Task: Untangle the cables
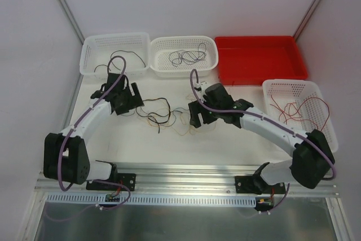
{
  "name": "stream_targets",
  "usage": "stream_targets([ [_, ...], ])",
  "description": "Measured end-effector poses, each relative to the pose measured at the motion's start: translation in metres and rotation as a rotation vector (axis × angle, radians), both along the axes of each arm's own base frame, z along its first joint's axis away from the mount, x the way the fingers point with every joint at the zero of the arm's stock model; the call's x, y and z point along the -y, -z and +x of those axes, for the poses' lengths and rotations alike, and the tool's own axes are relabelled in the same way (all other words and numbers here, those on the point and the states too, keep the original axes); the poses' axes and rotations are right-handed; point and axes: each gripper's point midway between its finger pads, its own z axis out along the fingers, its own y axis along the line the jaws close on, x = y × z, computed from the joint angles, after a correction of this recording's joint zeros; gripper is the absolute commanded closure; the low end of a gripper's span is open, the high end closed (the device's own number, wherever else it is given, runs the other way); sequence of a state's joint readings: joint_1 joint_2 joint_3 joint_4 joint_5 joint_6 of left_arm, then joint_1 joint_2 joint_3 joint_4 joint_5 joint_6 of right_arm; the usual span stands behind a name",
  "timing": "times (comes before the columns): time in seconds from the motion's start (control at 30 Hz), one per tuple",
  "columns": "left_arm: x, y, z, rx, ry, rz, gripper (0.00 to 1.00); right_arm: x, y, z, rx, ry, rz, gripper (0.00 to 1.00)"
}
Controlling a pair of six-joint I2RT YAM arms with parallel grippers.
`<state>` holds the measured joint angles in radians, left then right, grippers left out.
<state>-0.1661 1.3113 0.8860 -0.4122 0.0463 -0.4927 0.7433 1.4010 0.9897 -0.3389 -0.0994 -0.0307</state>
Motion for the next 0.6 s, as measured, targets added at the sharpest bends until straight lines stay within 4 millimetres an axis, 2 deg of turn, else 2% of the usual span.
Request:
stream_targets([
  [0.1,0.005,0.004,0.015,-0.031,-0.041,-0.024,0.35,0.007,-0.013,-0.012,0.058,0.016,0.041,0.13],
  [0.23,0.011,0.015,0.027,-0.078,-0.083,-0.048,0.44,0.018,-0.017,-0.020,0.096,0.035,0.063,0.13],
  [0.33,0.016,0.030,0.028,-0.130,-0.101,-0.055,0.56,0.025,-0.012,-0.024,0.105,0.045,0.056,0.12],
  [0.47,0.021,0.053,0.023,-0.207,-0.124,-0.056,0.62,0.035,-0.004,-0.028,0.114,0.061,0.042,0.12],
  [0.6,0.027,0.065,0.020,-0.249,-0.133,-0.054,0.65,0.043,0.004,-0.033,0.115,0.070,0.028,0.11],
])
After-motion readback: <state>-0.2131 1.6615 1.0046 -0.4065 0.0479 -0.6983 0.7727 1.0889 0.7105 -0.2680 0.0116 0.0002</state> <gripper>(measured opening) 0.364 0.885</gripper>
